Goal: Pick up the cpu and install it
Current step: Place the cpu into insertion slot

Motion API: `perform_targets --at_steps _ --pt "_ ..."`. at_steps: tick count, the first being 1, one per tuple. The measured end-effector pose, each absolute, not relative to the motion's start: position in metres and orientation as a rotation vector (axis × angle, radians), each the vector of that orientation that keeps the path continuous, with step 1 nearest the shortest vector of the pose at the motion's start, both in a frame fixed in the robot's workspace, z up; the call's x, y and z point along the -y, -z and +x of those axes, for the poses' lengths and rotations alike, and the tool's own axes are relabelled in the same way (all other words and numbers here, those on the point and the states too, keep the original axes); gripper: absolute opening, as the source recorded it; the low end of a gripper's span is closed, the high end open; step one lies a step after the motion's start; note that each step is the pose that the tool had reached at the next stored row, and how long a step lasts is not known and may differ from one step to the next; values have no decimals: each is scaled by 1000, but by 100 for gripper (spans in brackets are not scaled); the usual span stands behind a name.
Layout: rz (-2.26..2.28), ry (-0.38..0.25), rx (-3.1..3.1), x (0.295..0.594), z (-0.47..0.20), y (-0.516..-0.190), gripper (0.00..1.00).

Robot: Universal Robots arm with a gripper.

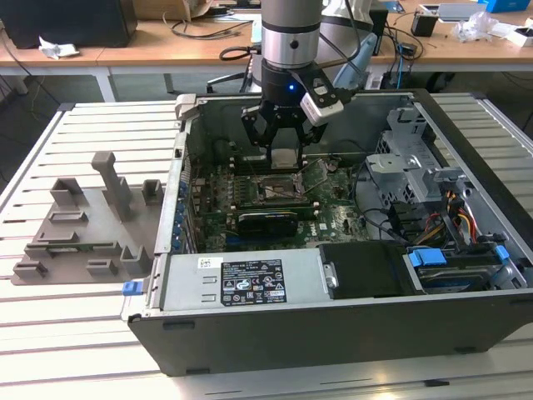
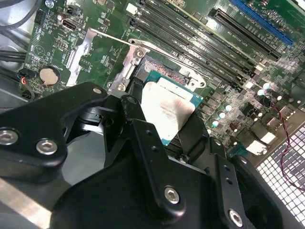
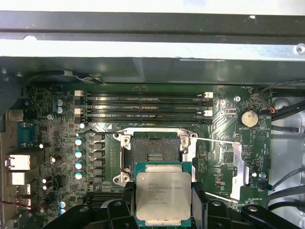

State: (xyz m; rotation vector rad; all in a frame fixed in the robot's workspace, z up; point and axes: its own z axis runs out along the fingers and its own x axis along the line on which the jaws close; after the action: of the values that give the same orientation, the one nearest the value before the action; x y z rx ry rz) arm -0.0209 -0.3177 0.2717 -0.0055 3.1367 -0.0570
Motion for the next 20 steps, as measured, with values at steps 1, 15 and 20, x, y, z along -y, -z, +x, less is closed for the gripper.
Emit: perform_targets --at_steps 1,15,20 --pt "-5 57 -3137 318 -21 -272 55" --pt "433 80 -3112 318 -21 -271 55" --pt "506 85 -3101 318 -21 -271 55"
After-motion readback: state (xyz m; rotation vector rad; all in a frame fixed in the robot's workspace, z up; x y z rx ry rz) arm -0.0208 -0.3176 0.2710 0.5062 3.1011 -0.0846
